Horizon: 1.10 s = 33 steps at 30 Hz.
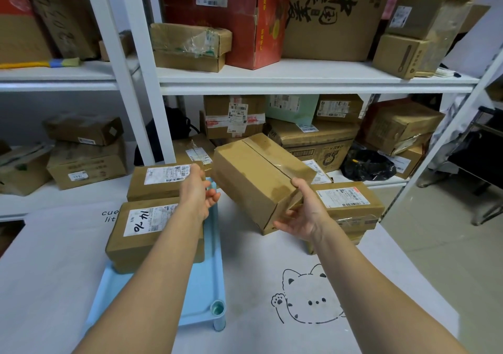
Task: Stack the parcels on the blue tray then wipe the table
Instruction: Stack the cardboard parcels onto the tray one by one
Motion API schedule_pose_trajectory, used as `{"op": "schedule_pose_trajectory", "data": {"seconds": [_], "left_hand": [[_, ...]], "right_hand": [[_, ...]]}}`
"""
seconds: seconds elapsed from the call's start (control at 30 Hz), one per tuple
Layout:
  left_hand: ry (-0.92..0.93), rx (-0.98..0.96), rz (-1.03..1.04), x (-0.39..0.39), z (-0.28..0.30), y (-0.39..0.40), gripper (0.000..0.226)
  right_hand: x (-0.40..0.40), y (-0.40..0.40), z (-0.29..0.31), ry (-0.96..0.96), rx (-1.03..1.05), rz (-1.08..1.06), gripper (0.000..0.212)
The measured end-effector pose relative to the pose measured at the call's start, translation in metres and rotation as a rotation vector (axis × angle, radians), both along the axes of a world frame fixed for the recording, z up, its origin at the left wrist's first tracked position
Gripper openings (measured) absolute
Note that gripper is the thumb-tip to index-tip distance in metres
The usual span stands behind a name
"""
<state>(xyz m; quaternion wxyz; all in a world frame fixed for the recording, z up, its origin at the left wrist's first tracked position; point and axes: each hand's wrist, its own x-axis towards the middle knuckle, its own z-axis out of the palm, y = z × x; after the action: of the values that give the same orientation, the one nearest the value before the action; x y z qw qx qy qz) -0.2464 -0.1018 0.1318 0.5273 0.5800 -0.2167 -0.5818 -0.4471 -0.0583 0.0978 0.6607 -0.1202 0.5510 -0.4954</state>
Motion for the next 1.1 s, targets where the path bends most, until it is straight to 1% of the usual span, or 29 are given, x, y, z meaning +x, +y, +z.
{"op": "schedule_pose_trajectory", "data": {"seconds": [0.1, 0.2, 0.23, 0.27, 0.3, 0.37, 0.4, 0.43, 0.47, 0.53, 0.57, 0.67, 0.73, 0.83, 0.87, 0.97, 1.0, 1.1], "left_hand": [[-0.050, -0.009, 0.013, -0.001, 0.003, -0.001, 0.027], [-0.096, -0.064, -0.001, -0.005, 0.012, 0.000, 0.018], [-0.107, -0.085, -0.010, -0.006, 0.015, 0.000, 0.015], [-0.118, -0.107, -0.022, -0.008, 0.019, 0.002, 0.012], [-0.125, -0.132, -0.044, -0.010, 0.022, 0.003, 0.010], [-0.136, -0.188, -0.111, -0.016, 0.026, 0.008, 0.009], [-0.150, -0.210, -0.148, -0.018, 0.028, 0.010, 0.010], [-0.172, -0.231, -0.186, -0.021, 0.029, 0.012, 0.010], [-0.197, -0.248, -0.227, -0.024, 0.029, 0.014, 0.010], [-0.243, -0.282, -0.315, -0.030, 0.025, 0.018, 0.012], [-0.270, -0.293, -0.359, -0.032, 0.021, 0.019, 0.015], [-0.339, -0.303, -0.458, -0.039, 0.013, 0.025, 0.030], [-0.331, -0.299, -0.468, -0.042, 0.012, 0.027, 0.035], [-0.282, -0.284, -0.449, -0.045, 0.011, 0.025, 0.036], [-0.269, -0.278, -0.436, -0.044, 0.010, 0.024, 0.033], [-0.224, -0.239, -0.392, -0.036, 0.005, 0.020, 0.029], [-0.205, -0.224, -0.379, -0.033, 0.003, 0.019, 0.028], [-0.141, -0.189, -0.357, -0.026, 0.000, 0.018, 0.026]], "right_hand": [[0.000, 0.000, 0.001, 0.058, -0.028, -0.037, 0.069], [0.001, 0.001, 0.002, 0.062, -0.103, -0.053, 0.037], [0.002, 0.001, 0.002, 0.073, -0.128, -0.052, 0.029], [0.003, 0.000, 0.001, 0.106, -0.143, -0.049, 0.029], [0.005, -0.002, 0.000, 0.167, -0.147, -0.045, 0.036], [0.011, -0.002, 0.004, 0.300, -0.151, -0.056, 0.069], [0.014, -0.002, 0.006, 0.363, -0.169, -0.076, 0.082], [0.016, -0.002, 0.008, 0.431, -0.192, -0.097, 0.088], [0.017, -0.002, 0.009, 0.504, -0.224, -0.116, 0.086], [0.020, -0.002, 0.013, 0.653, -0.275, -0.152, 0.071], [0.023, -0.002, 0.015, 0.749, -0.287, -0.156, 0.071], [0.029, -0.003, 0.021, 1.039, -0.270, -0.115, 0.095], [0.031, -0.004, 0.023, 1.137, -0.266, -0.104, 0.102], [0.029, -0.005, 0.024, 1.198, -0.319, -0.050, 0.097], [0.029, -0.004, 0.025, 1.201, -0.355, -0.019, 0.090], [0.025, -0.005, 0.025, 1.157, -0.464, 0.024, 0.050], [0.023, -0.006, 0.025, 1.133, -0.486, 0.021, 0.044], [0.019, -0.007, 0.029, 0.990, -0.513, 0.034, 0.054]]}}
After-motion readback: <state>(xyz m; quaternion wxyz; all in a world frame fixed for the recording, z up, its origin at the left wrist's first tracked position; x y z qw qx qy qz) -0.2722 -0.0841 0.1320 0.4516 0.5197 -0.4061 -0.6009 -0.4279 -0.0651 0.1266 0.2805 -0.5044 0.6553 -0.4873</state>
